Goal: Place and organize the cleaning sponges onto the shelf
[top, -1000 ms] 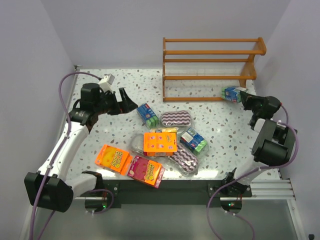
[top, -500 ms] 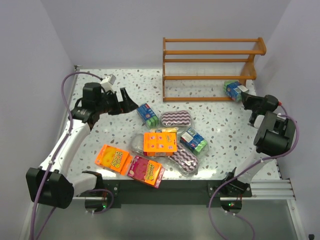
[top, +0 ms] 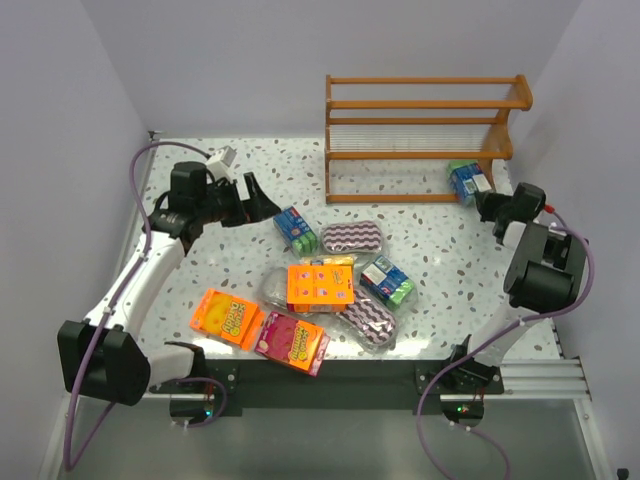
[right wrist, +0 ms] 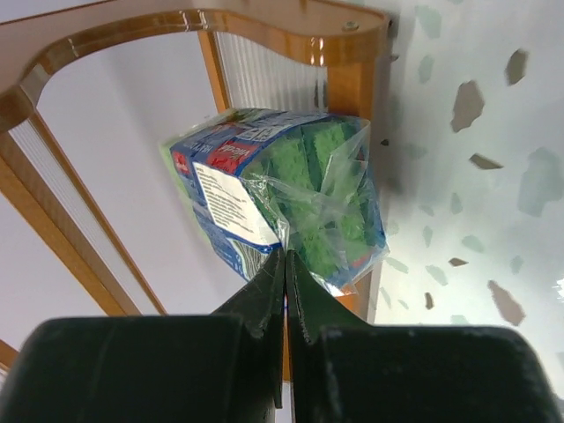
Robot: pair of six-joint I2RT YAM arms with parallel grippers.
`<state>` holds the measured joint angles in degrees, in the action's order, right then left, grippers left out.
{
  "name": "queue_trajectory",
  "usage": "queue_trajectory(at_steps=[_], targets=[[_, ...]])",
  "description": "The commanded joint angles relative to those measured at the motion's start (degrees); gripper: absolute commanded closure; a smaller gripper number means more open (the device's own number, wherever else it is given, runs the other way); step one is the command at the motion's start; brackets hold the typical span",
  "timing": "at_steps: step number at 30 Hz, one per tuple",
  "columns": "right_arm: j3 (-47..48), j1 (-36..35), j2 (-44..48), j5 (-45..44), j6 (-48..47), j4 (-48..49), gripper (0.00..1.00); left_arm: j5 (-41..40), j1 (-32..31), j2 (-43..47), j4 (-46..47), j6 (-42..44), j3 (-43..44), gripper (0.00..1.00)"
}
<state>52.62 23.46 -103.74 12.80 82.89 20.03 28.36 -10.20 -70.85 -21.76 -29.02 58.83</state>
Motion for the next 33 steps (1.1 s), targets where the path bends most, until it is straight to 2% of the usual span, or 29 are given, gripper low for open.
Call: queue_trajectory(at_steps=[1, 7, 16, 33], targets=[[2.04, -3.06, 0.83, -5.49, 4.98, -2.28, 1.00, 1.35, -0.17, -0.08, 3.39, -0.78, 2.96, 0.00], [5.73, -6.23, 2.23, -13.57, 9.39, -7.36, 1.00, 0.64, -0.17, 0.18, 2.77, -0.69, 2.87, 0.00], [11.71, -9.05, -0.23, -20.70, 13.52, -16.25, 1.00, 0.03, -0.18, -0.08, 2.51, -0.08, 2.69, 0.00], [9.25, -10.28, -3.48, -25.28, 15.11, -4.12, 1.00, 1.00, -0.17, -3.24, 2.07, 0.80, 4.54, 0.00]])
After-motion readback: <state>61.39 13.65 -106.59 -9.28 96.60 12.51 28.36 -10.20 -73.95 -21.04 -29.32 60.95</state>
